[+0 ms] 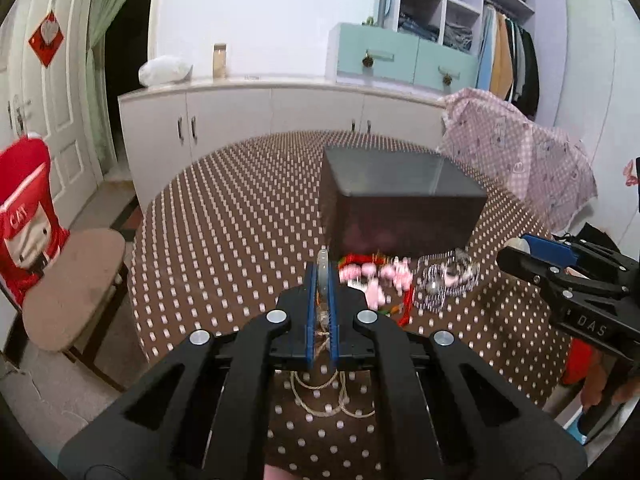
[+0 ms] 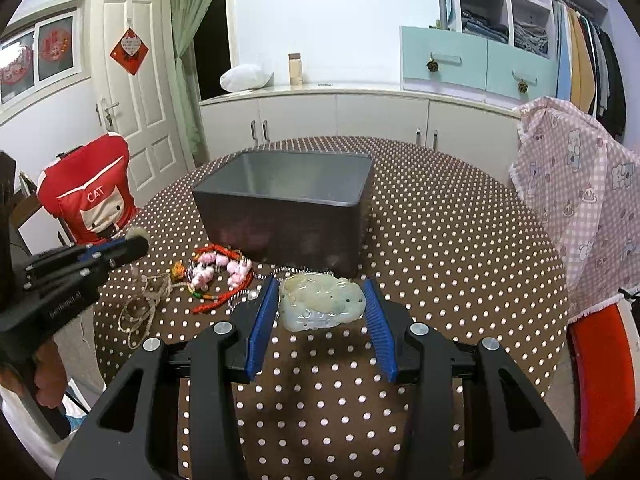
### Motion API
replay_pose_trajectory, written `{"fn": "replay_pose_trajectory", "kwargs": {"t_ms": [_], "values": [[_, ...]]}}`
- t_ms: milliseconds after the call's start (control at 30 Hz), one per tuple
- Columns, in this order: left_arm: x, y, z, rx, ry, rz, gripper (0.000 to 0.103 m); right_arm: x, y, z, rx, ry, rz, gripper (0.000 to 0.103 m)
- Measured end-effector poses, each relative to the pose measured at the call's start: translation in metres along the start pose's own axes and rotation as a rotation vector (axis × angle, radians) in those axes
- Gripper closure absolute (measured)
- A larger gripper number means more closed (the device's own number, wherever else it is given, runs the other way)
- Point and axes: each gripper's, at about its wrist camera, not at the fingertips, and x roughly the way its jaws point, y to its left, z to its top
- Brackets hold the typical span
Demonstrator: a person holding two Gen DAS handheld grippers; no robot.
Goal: Organize jewelry
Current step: 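Lift the chain with the left tool while the right tool lifts the jade pendant, then lower the chain and jade pendant into the grey box and open both tools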
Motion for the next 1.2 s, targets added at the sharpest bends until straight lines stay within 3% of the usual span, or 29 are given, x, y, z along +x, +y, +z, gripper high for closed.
{"fn": "replay_pose_trajectory", "kwargs": {"t_ms": [333,700,900,1200], "values": [[-0.018,-0.017,0.041,0.046,-0.119,-0.027,0.098,-0.015,0.000,0.023,-0.040,-0.075,-0.022,0.062],[-0.045,-0.037,0.113,0.074,-0.256,-0.064,0.098,-0.045,-0.004,0.081,-0.095,-0.223,-0.014,0.062],[-0.053,-0.043,0.158,0.060,-0.277,-0.097,0.098,-0.057,-0.011,0.115,-0.099,-0.272,0.000,0.062],[-0.071,-0.049,0.212,0.046,-0.335,-0.088,0.098,-0.072,-0.007,0.153,-0.132,-0.322,0.030,0.062]]}}
